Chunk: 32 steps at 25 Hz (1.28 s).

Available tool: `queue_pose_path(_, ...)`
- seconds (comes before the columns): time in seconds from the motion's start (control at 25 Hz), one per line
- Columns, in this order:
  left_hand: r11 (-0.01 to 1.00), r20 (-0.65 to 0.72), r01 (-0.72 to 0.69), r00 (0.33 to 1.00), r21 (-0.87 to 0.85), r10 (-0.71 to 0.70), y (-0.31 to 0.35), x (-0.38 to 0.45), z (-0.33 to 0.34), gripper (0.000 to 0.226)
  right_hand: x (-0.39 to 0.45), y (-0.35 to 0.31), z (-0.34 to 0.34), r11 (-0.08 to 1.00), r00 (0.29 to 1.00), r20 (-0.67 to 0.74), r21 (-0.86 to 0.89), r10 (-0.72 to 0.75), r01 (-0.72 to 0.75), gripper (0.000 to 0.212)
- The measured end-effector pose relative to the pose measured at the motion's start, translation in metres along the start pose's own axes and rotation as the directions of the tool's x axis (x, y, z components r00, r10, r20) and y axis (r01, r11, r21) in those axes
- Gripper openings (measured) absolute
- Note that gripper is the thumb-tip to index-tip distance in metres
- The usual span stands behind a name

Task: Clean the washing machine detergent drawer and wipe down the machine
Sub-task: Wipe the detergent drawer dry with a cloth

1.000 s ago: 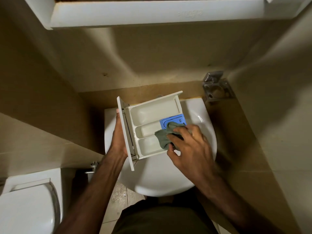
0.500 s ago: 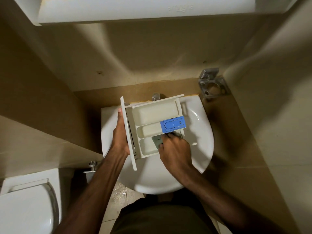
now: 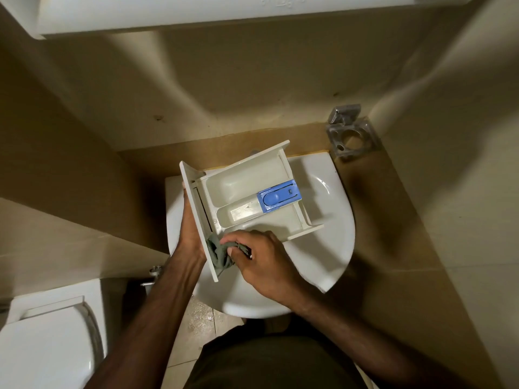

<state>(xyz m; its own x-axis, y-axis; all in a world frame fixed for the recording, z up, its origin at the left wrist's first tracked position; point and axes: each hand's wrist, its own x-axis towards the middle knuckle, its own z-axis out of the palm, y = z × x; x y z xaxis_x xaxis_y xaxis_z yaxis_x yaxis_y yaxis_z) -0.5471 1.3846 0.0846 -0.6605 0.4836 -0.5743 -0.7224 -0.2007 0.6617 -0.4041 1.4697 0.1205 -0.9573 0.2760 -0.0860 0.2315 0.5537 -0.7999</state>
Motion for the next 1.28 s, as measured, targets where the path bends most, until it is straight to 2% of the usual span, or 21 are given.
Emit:
queue_pose_path(0.04, 1.000, -0.005, -0.003, 1.000, 0.003, 0.003, 0.001, -0.002, 0.004, 0.070, -0.002, 0.000, -0.006, 0.994, 0.997, -0.017, -0.074, -0.077, 0.075, 0.023)
queue_pose_path(0.08, 1.000, -0.017, -0.012, 1.000, -0.007, 0.012, 0.001, -0.002, 0.004, 0.071, -0.003, 0.002, -0.012, 0.968, 0.983, -0.094, -0.212, -0.160, 0.137, 0.023)
queue_pose_path(0.16, 0.999, -0.006, -0.021, 1.000, -0.032, 0.021, 0.005, 0.000, 0.001, 0.066, -0.006, 0.011, -0.032, 0.855, 0.903, -0.300, -0.503, -0.307, 0.124, 0.021)
queue_pose_path(0.2, 0.999, 0.013, -0.011, 1.000, -0.032, 0.011, 0.010, -0.002, 0.003, 0.065, -0.006, 0.017, -0.040, 0.792, 0.869, -0.351, -0.606, -0.349, 0.073, 0.019)
queue_pose_path(0.28, 1.000, 0.013, 0.002, 1.000, -0.018, -0.002, 0.014, -0.002, 0.004, 0.066, -0.004, 0.026, -0.042, 0.679, 0.885, -0.359, -0.731, -0.295, -0.070, 0.013)
queue_pose_path(0.4, 1.000, 0.055, 0.010, 0.998, -0.009, -0.010, 0.014, -0.001, 0.013, 0.068, 0.008, 0.024, -0.021, 0.572, 0.955, -0.292, -0.792, -0.049, -0.213, 0.006)
queue_pose_path(0.48, 1.000, 0.054, 0.017, 0.998, -0.016, -0.016, 0.011, 0.004, 0.013, 0.072, 0.015, 0.016, -0.015, 0.598, 0.965, -0.255, -0.765, 0.062, -0.240, 0.012)
queue_pose_path(0.56, 1.000, 0.058, 0.010, 0.998, -0.018, -0.009, 0.010, 0.001, 0.016, 0.067, 0.018, 0.006, -0.011, 0.621, 0.964, -0.249, -0.742, 0.093, -0.252, 0.014)
queue_pose_path(0.64, 1.000, 0.046, 0.010, 0.999, -0.028, -0.009, 0.006, -0.003, 0.020, 0.060, 0.018, -0.007, 0.000, 0.713, 0.976, -0.186, -0.669, 0.112, -0.209, 0.021)
queue_pose_path(0.72, 0.999, 0.014, 0.001, 1.000, -0.034, -0.001, 0.003, -0.006, 0.023, 0.055, 0.013, -0.018, 0.013, 0.802, 0.987, -0.150, -0.581, 0.060, -0.138, 0.026)
queue_pose_path(0.76, 0.999, 0.009, -0.001, 1.000, -0.048, 0.002, 0.003, -0.005, 0.022, 0.054, 0.009, -0.018, 0.015, 0.848, 0.983, -0.186, -0.518, 0.012, -0.108, 0.029)
queue_pose_path(0.8, 0.998, 0.021, -0.004, 1.000, -0.066, 0.005, 0.005, -0.004, 0.021, 0.055, 0.006, -0.018, 0.014, 0.909, 0.972, -0.234, -0.406, -0.007, -0.091, 0.033)
queue_pose_path(0.88, 0.997, 0.008, -0.018, 1.000, -0.075, 0.018, 0.008, -0.005, 0.018, 0.066, 0.001, -0.017, 0.008, 0.992, 0.973, -0.224, -0.099, 0.051, -0.075, 0.029)
queue_pose_path(0.96, 0.997, -0.008, -0.037, 0.999, -0.065, 0.037, 0.009, -0.005, 0.015, 0.075, -0.002, -0.015, 0.000, 0.963, 0.988, -0.090, 0.254, 0.122, -0.095, 0.024)
queue_pose_path(1.0, 0.998, 0.009, -0.015, 1.000, -0.058, 0.016, 0.009, -0.005, 0.015, 0.076, -0.004, -0.015, -0.004, 0.939, 0.988, -0.066, 0.326, 0.138, -0.110, 0.024)
queue_pose_path(1.04, 1.000, 0.005, 0.015, 1.000, -0.025, -0.015, 0.009, -0.004, 0.014, 0.074, -0.006, -0.015, -0.007, 0.941, 0.984, -0.114, 0.327, 0.136, -0.092, 0.025)
queue_pose_path(1.12, 0.999, -0.059, 0.030, 0.998, 0.040, -0.027, 0.009, 0.001, 0.009, 0.063, -0.008, -0.017, -0.019, 0.978, 0.941, -0.324, 0.208, 0.095, -0.027, 0.025)
queue_pose_path(1.2, 1.000, -0.002, -0.014, 1.000, 0.000, 0.014, 0.013, 0.001, 0.011, 0.051, -0.002, -0.020, -0.037, 0.998, 0.862, -0.508, 0.055, -0.006, 0.039, 0.026)
queue_pose_path(1.28, 1.000, 0.059, -0.030, 0.998, -0.010, 0.030, 0.017, -0.004, 0.018, 0.050, 0.019, -0.029, -0.050, 0.987, 0.810, -0.566, -0.129, -0.151, 0.093, 0.026)
